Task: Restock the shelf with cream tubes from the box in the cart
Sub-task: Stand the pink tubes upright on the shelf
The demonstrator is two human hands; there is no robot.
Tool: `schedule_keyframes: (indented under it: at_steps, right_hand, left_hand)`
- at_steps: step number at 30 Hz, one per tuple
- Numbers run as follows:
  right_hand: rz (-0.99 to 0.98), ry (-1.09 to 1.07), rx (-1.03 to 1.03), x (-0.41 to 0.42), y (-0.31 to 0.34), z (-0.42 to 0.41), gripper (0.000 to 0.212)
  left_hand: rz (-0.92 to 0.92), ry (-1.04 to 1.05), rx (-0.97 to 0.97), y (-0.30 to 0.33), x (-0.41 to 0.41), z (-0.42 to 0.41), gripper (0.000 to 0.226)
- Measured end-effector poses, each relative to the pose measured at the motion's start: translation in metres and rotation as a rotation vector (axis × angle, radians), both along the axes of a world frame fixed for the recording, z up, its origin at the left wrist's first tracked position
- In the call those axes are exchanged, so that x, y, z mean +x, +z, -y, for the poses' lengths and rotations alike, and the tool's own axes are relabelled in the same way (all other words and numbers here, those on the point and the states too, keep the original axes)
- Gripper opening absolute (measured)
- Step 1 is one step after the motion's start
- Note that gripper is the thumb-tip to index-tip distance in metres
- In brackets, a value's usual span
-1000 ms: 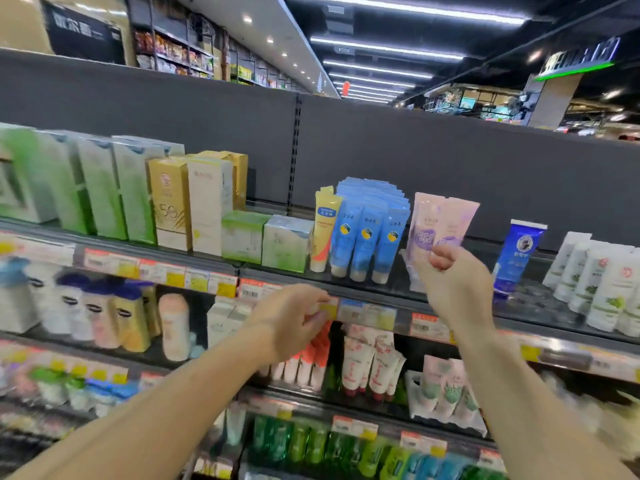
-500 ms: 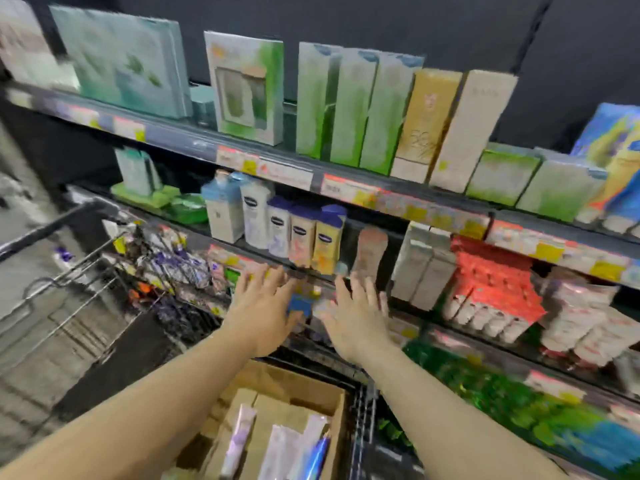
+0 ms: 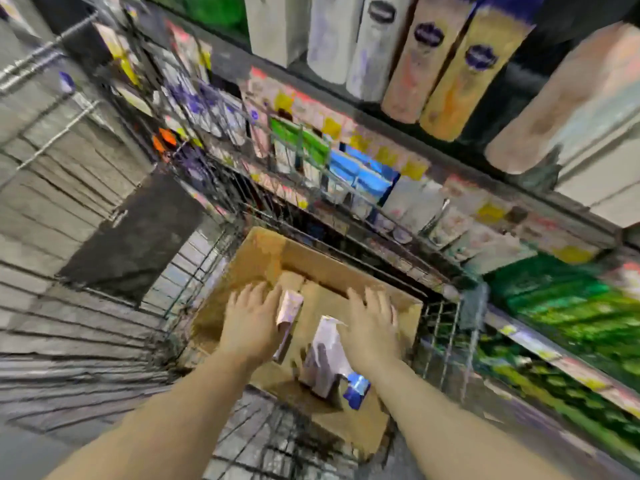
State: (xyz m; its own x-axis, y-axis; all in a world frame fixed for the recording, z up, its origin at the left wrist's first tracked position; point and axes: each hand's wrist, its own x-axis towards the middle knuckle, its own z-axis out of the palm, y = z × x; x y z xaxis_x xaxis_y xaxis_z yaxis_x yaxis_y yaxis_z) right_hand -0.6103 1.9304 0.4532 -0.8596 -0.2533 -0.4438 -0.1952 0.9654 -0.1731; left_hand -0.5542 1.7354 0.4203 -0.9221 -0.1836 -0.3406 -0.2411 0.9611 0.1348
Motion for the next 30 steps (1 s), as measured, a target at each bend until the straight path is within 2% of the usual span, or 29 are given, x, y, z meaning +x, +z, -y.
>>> schedule_keyframes:
  at_steps: [5,9,14,17,20,23,26,29,30]
  right_hand:
    - [0.064,0.033,0.005,0.005,-0.06,-0.002,0.062]
    - [0.057,0.053,0.007,-0.002,-0.092,-0.008,0.063]
    - [0.063,0.058,0.005,-0.002,-0.109,-0.016,0.062]
    - [0.108,0.028,-0.032,-0.001,-0.1,-0.018,0.061]
    - [0.266,-0.061,-0.186,-0.003,-0.074,-0.012,0.058]
    - [0.403,-0.152,-0.301,-0.009,-0.021,-0.005,0.06]
    - [0.329,-0.204,-0.378,-0.019,0.056,-0.005,0.051]
    - [0.15,-0.28,-0.475,-0.027,0.133,-0.02,0.018]
    - [0.104,-0.304,-0.516,-0.029,0.158,-0.03,0.014]
  left_hand:
    - [0.041,0.045,0.03,-0.075,-0.008,-0.009,0.065]
    - [0.101,0.195,0.053,-0.119,-0.017,-0.014,0.056]
    - [0.182,0.444,0.173,-0.136,-0.022,-0.025,0.034]
    - [0.199,0.579,0.382,-0.124,-0.024,-0.023,0.037]
    - [0.161,0.582,0.764,-0.08,-0.034,-0.02,0.043]
    - [0.086,0.413,0.901,-0.002,-0.049,-0.031,0.05]
    - [-0.05,0.316,0.972,0.082,-0.065,-0.047,0.054]
    - [-0.174,0.184,1.019,0.171,-0.082,-0.067,0.045]
    - [-0.203,0.128,1.028,0.201,-0.089,-0.076,0.044]
